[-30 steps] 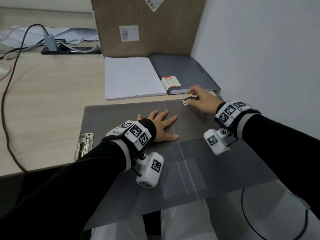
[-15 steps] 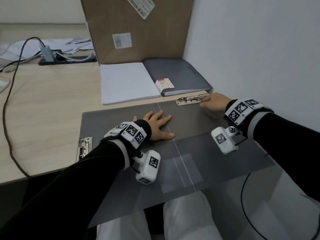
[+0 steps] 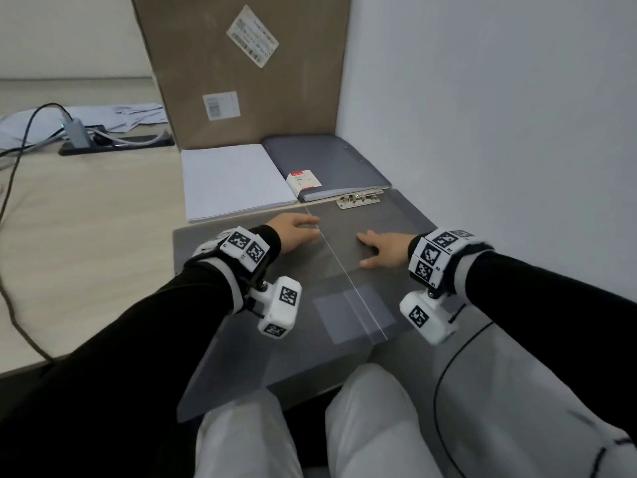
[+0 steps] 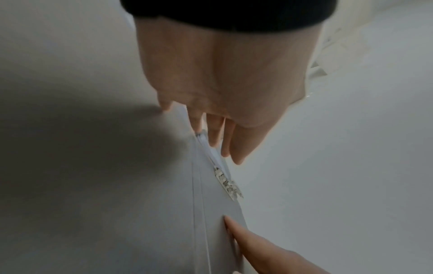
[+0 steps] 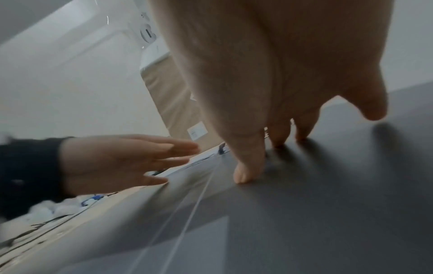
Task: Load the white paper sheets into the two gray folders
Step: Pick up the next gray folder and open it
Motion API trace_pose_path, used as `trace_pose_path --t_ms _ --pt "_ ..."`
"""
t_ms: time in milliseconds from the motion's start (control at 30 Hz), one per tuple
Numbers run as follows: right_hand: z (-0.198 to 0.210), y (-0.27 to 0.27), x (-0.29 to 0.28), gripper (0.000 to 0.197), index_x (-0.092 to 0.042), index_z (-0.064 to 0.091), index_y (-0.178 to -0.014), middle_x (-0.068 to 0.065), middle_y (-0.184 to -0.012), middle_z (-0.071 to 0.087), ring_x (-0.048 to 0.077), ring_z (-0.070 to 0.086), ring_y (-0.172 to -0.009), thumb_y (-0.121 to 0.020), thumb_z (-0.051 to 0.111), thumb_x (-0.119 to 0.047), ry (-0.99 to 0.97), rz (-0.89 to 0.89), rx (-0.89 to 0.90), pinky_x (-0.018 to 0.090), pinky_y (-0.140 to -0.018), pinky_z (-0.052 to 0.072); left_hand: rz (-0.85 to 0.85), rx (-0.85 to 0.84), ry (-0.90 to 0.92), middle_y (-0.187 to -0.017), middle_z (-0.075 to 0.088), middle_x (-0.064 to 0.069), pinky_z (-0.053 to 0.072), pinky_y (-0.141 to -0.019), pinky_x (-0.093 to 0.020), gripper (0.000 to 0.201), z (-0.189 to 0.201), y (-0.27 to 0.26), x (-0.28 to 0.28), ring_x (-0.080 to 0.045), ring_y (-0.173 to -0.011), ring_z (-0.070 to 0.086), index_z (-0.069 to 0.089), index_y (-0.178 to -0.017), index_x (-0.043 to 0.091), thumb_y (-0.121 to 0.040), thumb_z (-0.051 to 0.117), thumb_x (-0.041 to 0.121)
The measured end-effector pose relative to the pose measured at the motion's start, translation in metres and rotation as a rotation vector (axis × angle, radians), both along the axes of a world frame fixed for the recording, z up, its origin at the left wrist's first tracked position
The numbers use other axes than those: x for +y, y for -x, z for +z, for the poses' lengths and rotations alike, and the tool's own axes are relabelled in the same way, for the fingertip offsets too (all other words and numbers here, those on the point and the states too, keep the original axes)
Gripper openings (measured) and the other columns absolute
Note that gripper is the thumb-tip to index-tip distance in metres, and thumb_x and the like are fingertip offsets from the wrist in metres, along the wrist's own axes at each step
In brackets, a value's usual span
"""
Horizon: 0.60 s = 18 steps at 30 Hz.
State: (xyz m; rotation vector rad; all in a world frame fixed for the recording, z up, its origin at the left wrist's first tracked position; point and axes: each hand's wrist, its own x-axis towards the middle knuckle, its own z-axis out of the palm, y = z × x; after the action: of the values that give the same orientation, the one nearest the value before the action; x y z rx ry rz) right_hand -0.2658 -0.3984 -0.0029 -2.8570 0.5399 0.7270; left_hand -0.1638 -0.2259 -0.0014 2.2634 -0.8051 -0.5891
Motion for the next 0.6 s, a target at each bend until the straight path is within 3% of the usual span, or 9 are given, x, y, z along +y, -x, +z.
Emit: trace_pose_path --t_ms 67,233,400,500,600 --pt "0.003 0.001 -0.008 0.072 -0.018 0.005 -0.153 0.009 -0.161 0.007 0.022 0.018 -0.148 -0.097 0.046 -0.038 0.036 -0.003 -0.013 0.031 -0.117 0.016 0.003 -0.032 0.035 -0.143 0.049 -0.001 0.027 -0.099 -0.013 0.043 0.010 -0.001 0.013 -0.015 -0.133 0.044 0.051 -0.136 0.017 -0.093 0.055 0.024" --pt "0.007 0.001 -0.011 0.074 -0.012 0.012 -0.153 0.010 -0.160 0.015 0.024 0.022 -0.146 -0.095 0.050 -0.037 0.064 -0.030 0.002 0.033 -0.118 0.018 0.044 -0.088 -0.036 -0.146 0.046 0.002 0.025 -0.109 -0.022 0.044 0.014 -0.011 0.076 -0.016 -0.136 0.039 0.052 -0.134 0.023 -0.090 0.058 0.027" --pt "0.019 -0.011 0.028 0.080 -0.012 0.019 -0.151 0.009 -0.157 0.027 0.023 0.029 -0.144 -0.088 0.061 -0.036 0.027 0.057 -0.106 0.029 -0.116 0.025 0.191 -0.109 -0.118 -0.149 0.040 -0.005 0.026 -0.112 -0.026 0.051 0.011 -0.012 0.140 -0.021 -0.139 0.036 0.047 -0.139 0.016 -0.090 0.060 0.022" --pt "0.022 -0.023 0.064 0.084 -0.012 0.016 -0.152 0.007 -0.159 0.019 0.019 0.021 -0.147 -0.087 0.062 -0.040 -0.091 0.164 -0.119 0.023 -0.114 0.017 0.193 -0.086 -0.227 -0.154 0.033 -0.004 0.025 -0.113 -0.030 0.062 0.009 -0.008 0.162 -0.022 -0.141 0.031 0.038 -0.144 0.023 -0.087 0.063 0.031" --pt "0.013 -0.038 0.092 0.096 -0.022 0.007 -0.153 0.005 -0.162 0.004 0.018 0.010 -0.149 -0.082 0.062 -0.053 -0.122 0.228 -0.068 0.029 -0.120 0.009 0.152 -0.030 -0.315 -0.155 0.030 -0.001 0.024 -0.113 -0.028 0.080 0.008 0.000 0.176 -0.019 -0.143 0.029 0.029 -0.148 0.025 -0.080 0.070 0.036"
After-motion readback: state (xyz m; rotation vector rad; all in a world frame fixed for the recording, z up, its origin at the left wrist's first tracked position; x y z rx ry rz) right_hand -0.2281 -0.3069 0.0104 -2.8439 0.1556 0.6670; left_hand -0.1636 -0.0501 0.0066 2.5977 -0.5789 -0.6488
